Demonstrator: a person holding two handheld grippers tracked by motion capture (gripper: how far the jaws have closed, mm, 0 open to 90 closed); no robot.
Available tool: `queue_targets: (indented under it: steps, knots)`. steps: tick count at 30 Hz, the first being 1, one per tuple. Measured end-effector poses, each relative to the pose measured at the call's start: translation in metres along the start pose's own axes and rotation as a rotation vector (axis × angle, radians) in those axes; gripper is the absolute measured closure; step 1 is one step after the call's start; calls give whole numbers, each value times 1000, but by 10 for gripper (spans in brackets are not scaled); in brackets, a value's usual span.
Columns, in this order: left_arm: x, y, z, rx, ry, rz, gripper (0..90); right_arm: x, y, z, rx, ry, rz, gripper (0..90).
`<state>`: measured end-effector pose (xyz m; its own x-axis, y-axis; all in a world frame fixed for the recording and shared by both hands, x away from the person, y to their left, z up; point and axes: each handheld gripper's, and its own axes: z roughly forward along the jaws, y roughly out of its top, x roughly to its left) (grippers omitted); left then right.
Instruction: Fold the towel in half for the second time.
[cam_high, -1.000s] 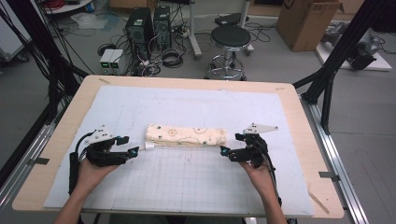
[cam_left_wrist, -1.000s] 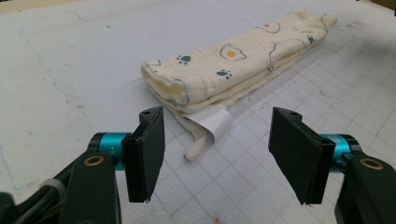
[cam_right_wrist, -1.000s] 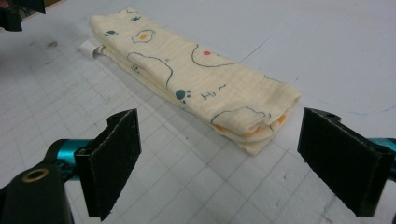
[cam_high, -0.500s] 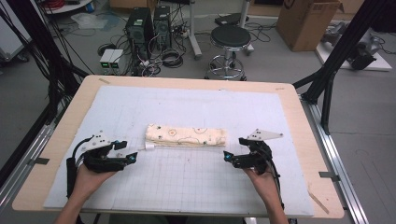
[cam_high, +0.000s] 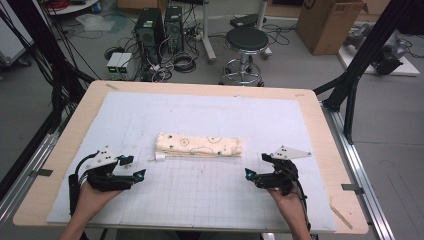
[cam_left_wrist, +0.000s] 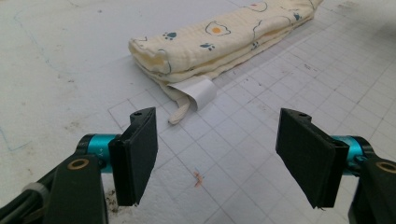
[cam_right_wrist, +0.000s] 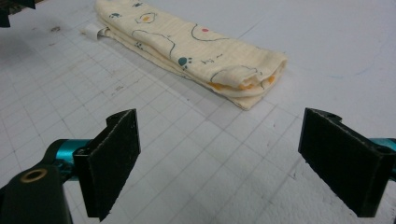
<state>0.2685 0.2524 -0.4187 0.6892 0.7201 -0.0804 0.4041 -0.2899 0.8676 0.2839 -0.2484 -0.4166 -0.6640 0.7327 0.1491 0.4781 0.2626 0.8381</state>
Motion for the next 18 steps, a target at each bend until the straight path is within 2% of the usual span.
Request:
queue_targets:
  steps: [12,18]
  knots:
    - [-6,-6,-12,-22,18,4,284,1,-11,-11,3,-10,5,121]
    - [-10,-10,-17,-12,27,12,284,2,-15,-14,5,-9,-1,121]
